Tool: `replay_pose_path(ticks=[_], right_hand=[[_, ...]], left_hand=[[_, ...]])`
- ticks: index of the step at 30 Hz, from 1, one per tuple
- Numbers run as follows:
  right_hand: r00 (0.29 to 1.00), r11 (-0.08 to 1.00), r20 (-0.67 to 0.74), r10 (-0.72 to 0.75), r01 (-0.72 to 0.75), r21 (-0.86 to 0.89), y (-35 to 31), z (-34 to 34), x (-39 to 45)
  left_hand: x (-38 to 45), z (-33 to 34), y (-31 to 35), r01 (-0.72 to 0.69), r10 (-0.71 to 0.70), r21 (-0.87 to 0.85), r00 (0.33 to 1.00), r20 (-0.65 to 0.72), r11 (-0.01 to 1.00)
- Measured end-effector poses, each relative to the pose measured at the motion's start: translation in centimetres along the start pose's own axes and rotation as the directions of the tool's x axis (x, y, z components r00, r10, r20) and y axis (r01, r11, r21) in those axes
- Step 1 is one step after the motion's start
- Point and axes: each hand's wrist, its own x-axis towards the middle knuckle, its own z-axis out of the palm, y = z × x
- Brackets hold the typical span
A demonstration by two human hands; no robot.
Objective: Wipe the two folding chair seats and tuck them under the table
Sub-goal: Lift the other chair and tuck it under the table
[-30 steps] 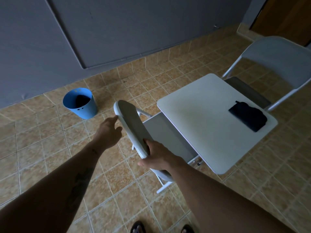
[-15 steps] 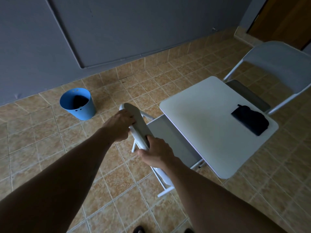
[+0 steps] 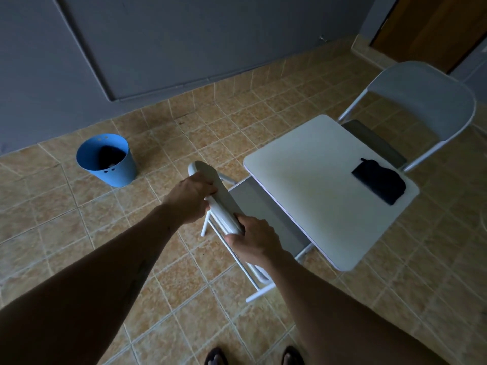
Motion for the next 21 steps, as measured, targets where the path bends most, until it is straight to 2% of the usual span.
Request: replay_pose_path(ticks=[3, 10, 14, 16, 18, 21], right_hand=[[1.000, 1.000, -0.017, -0.003, 0.003, -0.007, 0.1, -0.2, -0.1], [1.000, 1.000, -0.025, -0.002, 0.002, 0.004, 0.0, -0.3, -0.1], [0.999, 0.996, 0.049, -0.010, 0.006, 0.086, 0.0, -1.1, -0.1], [0.999, 0.993, 0.031, -0.022, 0.019, 0.113, 0.4, -2.1, -0.7], [0.999, 0.988, 0.008, -0.043, 0.041, 0.147, 1.2, -3.4, -1.5], [0.999, 0.978, 0.011, -0.038, 0.035, 0.207, 2.8, -6.2, -2.7]], left_hand=[[0.2, 0.6, 0.0, 0.025, -0.027, -0.054, 0.999, -0.031, 0.998], [0.9, 0.4, -0.3, 0.043, -0.041, -0.038, 0.999, 0.035, 0.998], [1.1, -0.2, 0.2, 0.056, -0.058, 0.018, 0.995, 0.082, 0.998], [0.9, -0.9, 0.9, 0.074, -0.076, 0.018, 0.989, 0.123, 0.997], [0.3, -1.6, 1.8, 0.121, -0.115, -0.052, 0.988, 0.107, 0.991], [-0.3, -1.8, 3.7, 0.201, -0.210, -0.220, 0.978, -0.018, 0.954]])
